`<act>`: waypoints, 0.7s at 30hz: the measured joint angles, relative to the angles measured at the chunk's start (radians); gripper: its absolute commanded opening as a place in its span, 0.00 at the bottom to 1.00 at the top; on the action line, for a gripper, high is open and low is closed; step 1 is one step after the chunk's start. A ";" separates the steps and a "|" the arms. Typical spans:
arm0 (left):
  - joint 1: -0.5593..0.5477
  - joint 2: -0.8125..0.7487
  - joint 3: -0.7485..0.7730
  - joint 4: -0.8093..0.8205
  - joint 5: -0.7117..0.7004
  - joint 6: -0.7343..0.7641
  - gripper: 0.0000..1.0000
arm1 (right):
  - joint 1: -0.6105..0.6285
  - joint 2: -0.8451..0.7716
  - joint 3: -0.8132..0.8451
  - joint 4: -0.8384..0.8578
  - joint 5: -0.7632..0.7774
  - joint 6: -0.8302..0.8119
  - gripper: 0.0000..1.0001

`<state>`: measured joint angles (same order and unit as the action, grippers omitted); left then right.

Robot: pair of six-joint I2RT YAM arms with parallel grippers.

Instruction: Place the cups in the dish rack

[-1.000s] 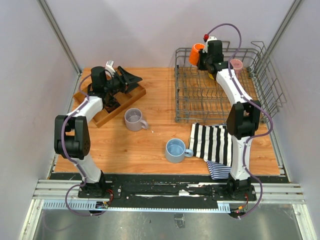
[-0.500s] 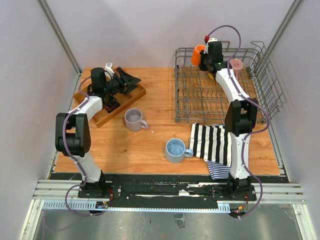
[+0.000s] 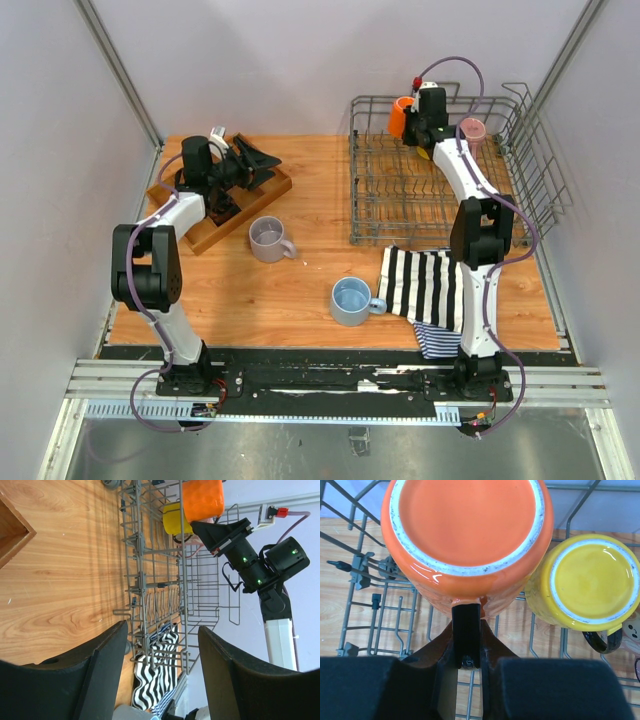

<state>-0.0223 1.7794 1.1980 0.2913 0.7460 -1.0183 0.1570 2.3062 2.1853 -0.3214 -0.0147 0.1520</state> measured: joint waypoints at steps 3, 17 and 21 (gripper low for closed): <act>0.000 0.007 0.000 0.000 0.000 0.000 0.62 | -0.008 0.010 0.000 0.000 0.000 0.000 0.01; 0.000 0.013 0.000 0.000 -0.001 -0.011 0.62 | -0.022 0.023 0.000 0.000 -0.015 0.001 0.01; 0.000 0.013 0.000 0.000 -0.001 -0.011 0.62 | -0.022 0.030 0.000 0.000 -0.029 0.001 0.01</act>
<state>-0.0219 1.7927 1.1984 0.2913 0.7452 -1.0294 0.1349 2.3360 2.1853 -0.3214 -0.0433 0.1528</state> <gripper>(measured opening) 0.623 0.166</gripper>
